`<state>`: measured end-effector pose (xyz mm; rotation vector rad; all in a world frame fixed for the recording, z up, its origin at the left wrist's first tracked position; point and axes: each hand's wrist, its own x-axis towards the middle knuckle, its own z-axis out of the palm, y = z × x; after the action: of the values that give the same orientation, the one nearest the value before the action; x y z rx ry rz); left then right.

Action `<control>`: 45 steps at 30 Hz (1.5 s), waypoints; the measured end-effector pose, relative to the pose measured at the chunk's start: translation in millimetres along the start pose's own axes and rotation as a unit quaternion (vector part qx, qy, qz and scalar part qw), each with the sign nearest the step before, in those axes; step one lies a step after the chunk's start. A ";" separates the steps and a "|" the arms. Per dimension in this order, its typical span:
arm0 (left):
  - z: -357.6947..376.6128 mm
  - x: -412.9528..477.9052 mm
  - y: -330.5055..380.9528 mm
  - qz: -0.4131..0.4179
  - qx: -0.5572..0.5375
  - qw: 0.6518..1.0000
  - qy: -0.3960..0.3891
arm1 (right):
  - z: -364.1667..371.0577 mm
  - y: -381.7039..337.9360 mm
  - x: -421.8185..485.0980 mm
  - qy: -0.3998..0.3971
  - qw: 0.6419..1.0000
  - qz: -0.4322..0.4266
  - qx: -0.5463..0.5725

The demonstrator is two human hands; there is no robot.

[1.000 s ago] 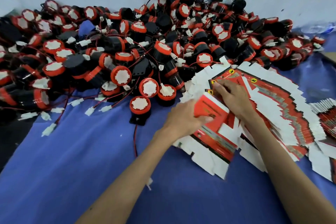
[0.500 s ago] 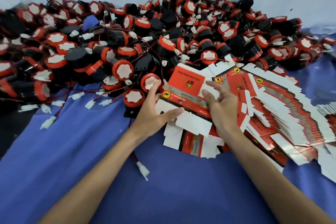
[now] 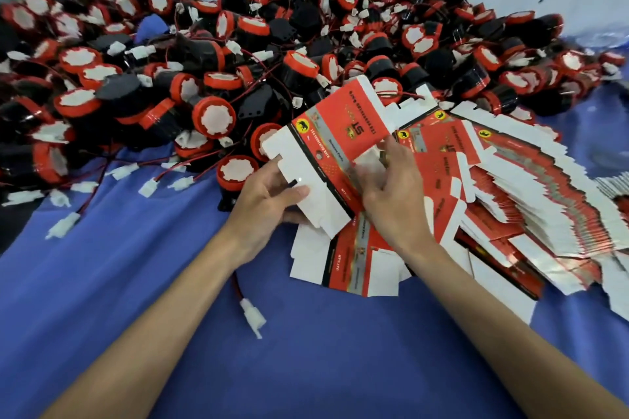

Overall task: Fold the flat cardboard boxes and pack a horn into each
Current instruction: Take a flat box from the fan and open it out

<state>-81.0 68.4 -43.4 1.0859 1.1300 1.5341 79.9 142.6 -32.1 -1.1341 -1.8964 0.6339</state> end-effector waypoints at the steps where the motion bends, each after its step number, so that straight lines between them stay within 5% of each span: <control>1: 0.7 0.2 -0.8 0.008 0.003 1.000 0.007 | 1.9 -0.9 -2.4 0.016 0.995 -0.052 -0.084; 4: 0.7 0.1 -2.2 0.024 0.008 0.999 0.019 | -0.8 -2.4 -10.2 0.045 0.978 -0.133 -0.152; 10: 3.8 -5.0 -1.5 0.040 0.049 0.998 -0.024 | -12.5 2.3 -24.7 0.013 0.997 -0.073 -0.031; 13: 4.0 -5.0 0.2 0.034 0.066 0.997 -0.037 | -13.9 0.6 -25.8 0.033 0.993 -0.096 -0.054; 18: 0.5 -4.6 3.7 -0.028 0.004 0.997 -0.065 | -12.0 1.8 -32.9 -0.136 0.972 -0.053 -0.183; 26: -7.8 -4.9 9.1 -0.058 -0.050 0.984 -0.162 | -11.6 2.1 -32.9 -0.164 0.975 -0.075 -0.127; 32: 1.1 -0.6 6.3 -0.080 -0.018 0.996 -0.028 | -14.4 0.5 -32.3 -0.156 0.983 -0.084 -0.038; 39: -5.6 -3.7 10.5 -0.076 -0.105 0.982 -0.139 | -16.0 3.6 -30.8 -0.159 0.985 -0.029 0.062; 45: 0.5 0.1 -0.8 -0.052 -0.033 0.998 -0.032 | -17.6 4.1 -36.7 -0.194 0.973 -0.117 -0.039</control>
<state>-80.4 68.7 -44.0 1.0083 1.0697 1.4355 106.1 112.3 -39.9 -0.8566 -2.3637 0.6885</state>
